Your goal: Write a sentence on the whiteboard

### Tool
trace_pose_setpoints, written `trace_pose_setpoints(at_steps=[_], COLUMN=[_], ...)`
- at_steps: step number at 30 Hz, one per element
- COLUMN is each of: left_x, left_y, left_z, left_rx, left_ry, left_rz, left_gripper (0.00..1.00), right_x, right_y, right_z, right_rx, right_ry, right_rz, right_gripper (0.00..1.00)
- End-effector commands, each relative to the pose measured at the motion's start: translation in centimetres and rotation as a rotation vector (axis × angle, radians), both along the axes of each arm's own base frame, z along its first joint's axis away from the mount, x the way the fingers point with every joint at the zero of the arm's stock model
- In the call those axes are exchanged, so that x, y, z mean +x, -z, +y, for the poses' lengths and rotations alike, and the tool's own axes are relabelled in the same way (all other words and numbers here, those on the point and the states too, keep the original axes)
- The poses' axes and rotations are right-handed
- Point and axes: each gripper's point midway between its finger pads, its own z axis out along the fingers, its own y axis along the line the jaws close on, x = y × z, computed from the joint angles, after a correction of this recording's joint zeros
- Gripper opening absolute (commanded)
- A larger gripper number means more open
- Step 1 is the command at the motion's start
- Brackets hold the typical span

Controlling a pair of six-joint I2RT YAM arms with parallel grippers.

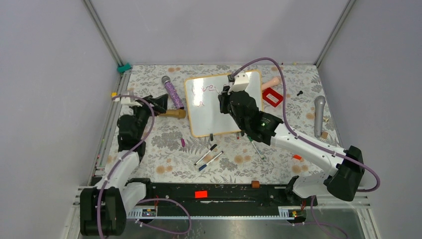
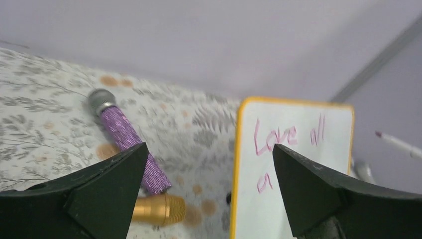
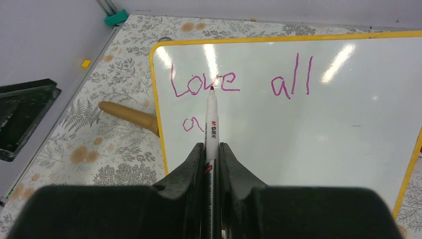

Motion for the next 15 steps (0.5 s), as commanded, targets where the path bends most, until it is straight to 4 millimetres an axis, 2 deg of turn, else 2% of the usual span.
trace_pose_setpoints(at_steps=[1,4,5,7,10,12,15], left_x=[0.1,2.9,3.6,4.5,4.8,5.1,4.9], left_y=[1.2,4.4,4.9,4.0,2.7,3.2,5.4], left_z=[5.8,3.8,3.1,1.8,0.3,-1.0,-2.4], left_rx=[-0.314,-0.358,-0.360,-0.384,-0.418,-0.399,-0.372], left_ry=[-0.334,-0.173,-0.133,-0.084,-0.022,0.042,0.123], left_rz=[-0.102,0.074,0.123,0.111,0.042,0.056,0.082], left_gripper=[0.99,0.93,0.93,0.99,0.99,0.99,0.97], right_x=[0.3,0.4,0.4,0.4,0.5,0.6,0.7], right_y=[-2.5,-2.5,-2.3,-2.2,-1.9,-1.6,-1.3], right_z=[-0.8,-0.7,-0.7,-0.6,-0.4,-0.3,-0.1], right_rx=[0.088,0.091,0.090,0.088,0.079,0.067,0.055], right_ry=[0.034,0.033,0.031,0.030,0.029,0.026,0.022], right_rz=[-0.047,-0.044,-0.042,-0.039,-0.034,-0.029,-0.021], right_gripper=[0.00,0.00,0.00,0.00,0.00,0.00,0.00])
